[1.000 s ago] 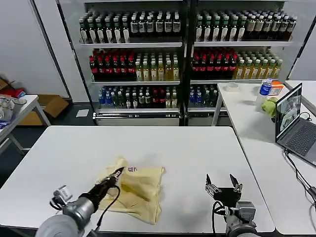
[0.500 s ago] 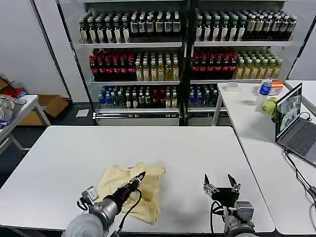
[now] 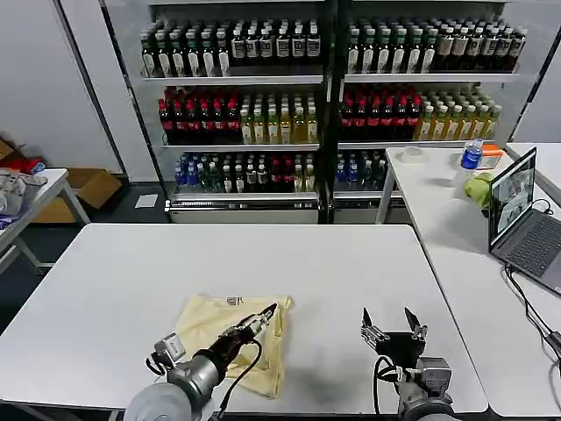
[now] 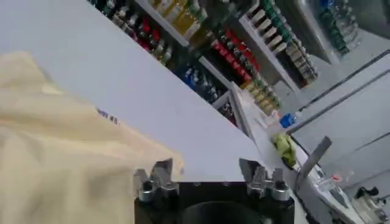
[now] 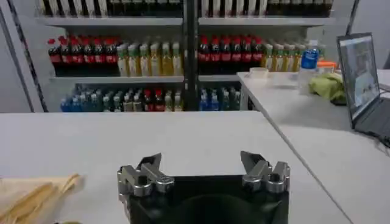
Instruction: Fold and organize the clothes.
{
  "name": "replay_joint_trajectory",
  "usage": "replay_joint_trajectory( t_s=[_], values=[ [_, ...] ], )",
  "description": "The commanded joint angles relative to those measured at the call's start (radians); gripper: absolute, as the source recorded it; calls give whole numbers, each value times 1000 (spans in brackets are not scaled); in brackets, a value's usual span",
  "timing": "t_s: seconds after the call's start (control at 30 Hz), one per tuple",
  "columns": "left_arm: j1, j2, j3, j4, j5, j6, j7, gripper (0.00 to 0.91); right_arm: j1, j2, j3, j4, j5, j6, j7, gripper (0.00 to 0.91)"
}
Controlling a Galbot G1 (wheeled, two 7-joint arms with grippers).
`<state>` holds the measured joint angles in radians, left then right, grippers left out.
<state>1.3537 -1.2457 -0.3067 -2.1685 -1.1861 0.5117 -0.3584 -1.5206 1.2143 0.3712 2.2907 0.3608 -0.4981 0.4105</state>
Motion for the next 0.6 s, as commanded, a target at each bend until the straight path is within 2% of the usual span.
replay_joint_trajectory(
  t_s=[0.03,0.1,0.3,0.6],
  values=[
    [73,128,-224,-62,19,-11,4,907,-3,1,1,-2,0,3,-3,907],
    [90,176,-291,-44,18,-8,7,907,0,2,-2,-10,0,5,-3,907],
    [98,258,-360,38,13,27,32,907,16,1,-7,-19,2,5,-5,907],
    [54,267,-341,206,17,57,88,907,17,-9,7,-31,9,5,-7,907]
  ],
)
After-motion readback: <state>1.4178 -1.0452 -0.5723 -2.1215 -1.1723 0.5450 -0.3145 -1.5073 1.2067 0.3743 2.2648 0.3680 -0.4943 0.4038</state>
